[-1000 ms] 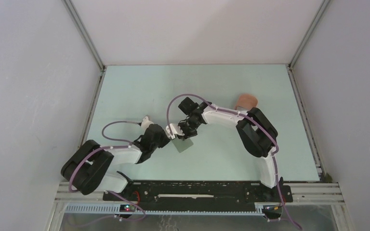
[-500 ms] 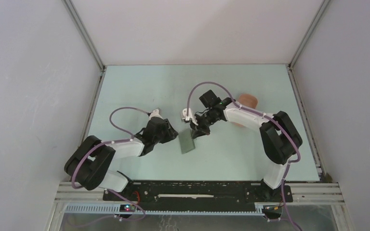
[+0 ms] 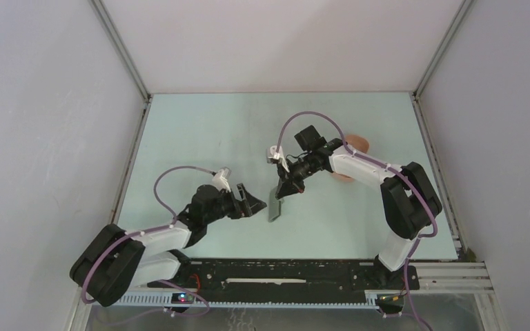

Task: Put the credit cards into the card holder
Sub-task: Open the card holder at the center of the board.

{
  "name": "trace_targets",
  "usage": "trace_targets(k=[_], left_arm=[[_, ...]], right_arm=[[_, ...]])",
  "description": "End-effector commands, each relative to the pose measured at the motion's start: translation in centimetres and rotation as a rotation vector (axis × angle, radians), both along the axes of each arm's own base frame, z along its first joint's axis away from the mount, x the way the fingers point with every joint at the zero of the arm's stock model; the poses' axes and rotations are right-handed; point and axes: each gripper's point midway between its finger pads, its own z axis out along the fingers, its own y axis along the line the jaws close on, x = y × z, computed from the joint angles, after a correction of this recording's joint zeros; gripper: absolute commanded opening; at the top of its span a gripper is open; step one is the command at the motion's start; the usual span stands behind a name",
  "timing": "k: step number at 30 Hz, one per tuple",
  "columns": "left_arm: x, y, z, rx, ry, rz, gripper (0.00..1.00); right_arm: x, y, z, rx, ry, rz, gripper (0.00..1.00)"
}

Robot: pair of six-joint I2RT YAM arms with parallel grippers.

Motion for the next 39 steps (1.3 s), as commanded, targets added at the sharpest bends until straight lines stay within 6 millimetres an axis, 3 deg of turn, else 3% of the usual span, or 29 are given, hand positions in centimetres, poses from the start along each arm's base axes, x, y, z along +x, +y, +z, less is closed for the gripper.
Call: trace_targets(k=[1,8,13,18,26,28,30,31,39], left_arm=[[-1.7,-1.7,3.7,-0.163,-0.117,-0.125,0.95],[-2.0,-2.9,4.4,-0.163,-0.145,-0.174,0.99],[-1.3,-3.4,2.7,-0.11,-0.084,-0.168,1.0],[-0.8,-3.2,0.6,-0.06,-0.026,-0.139,0.78],[-0.2,-2.9,-0.5,-0.026,0.0,-0.105,0.47],[0.1,-3.0,-1.1,-0.009,0.013,-0.103,0.3],[0.3,-3.1,-1.5,0.002,0.021,-0.105,0.06],[0.5,-3.1,-1.5,0.004,0.017,-0.105,0.01],[0.7,-2.1,1.4,0.097,-0.059,-0.108,0.0]], right_arm=[[-0.4,0.8,2.4,0.088,0.065,-0.014,0.0],[-0.3,1.0,2.1,0.091,0.099,-0.023,0.0],[0.1,0.7,1.8,0.085,0.114,-0.037,0.0],[0.4,0.2,1.2,0.076,0.133,-0.052,0.0],[0.8,-0.6,-0.3,0.03,0.121,-0.061,0.0],[0.9,-0.7,-0.4,0.024,0.118,-0.064,0.0],[0.9,-0.9,-0.4,0.016,0.106,-0.065,0.0],[1.0,-1.1,-0.5,0.009,0.1,-0.069,0.0],[3.7,-4.4,-1.6,-0.15,0.003,-0.203,0.07]])
